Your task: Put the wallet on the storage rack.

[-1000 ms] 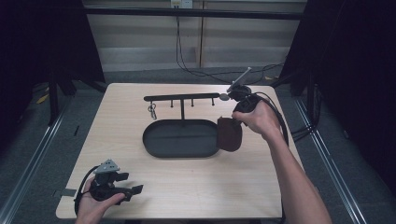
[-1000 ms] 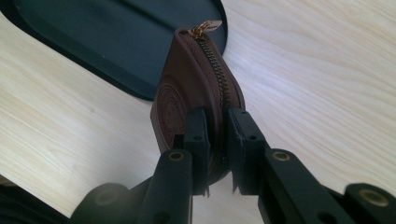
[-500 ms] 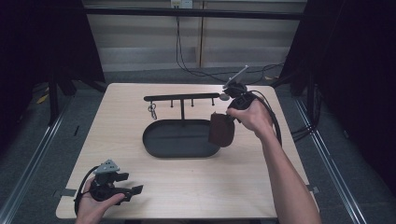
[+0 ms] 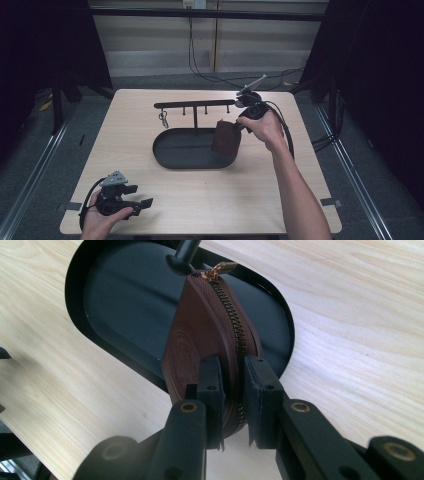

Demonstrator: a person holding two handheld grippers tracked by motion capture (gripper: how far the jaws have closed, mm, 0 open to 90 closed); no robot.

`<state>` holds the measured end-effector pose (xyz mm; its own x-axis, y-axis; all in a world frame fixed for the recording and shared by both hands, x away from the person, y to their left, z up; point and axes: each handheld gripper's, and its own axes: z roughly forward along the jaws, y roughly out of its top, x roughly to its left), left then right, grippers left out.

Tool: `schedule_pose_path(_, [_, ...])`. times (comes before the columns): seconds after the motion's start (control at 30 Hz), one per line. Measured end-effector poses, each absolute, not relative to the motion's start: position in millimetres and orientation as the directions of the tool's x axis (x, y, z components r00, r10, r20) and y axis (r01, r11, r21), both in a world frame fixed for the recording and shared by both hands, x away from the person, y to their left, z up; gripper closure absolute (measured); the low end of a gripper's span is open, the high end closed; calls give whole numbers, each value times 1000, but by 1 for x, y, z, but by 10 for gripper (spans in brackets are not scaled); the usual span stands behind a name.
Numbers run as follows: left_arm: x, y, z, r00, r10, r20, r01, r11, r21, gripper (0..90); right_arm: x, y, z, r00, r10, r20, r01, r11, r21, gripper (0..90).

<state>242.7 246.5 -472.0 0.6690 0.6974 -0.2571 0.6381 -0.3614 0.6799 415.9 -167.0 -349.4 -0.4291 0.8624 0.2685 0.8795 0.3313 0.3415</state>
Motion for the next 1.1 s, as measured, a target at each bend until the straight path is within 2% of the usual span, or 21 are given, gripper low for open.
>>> schedule_pose_path(0.6, [244,247,-472,666,697,-267,646,-359,674,191,423,-170,-385,-384,843,376,897,244,368,789])
schedule_pose_path(1.1, [243,249,-472,665,698,-267,645,-356,676,188,426,-165,-416,-372,818,438,907,218,361,786])
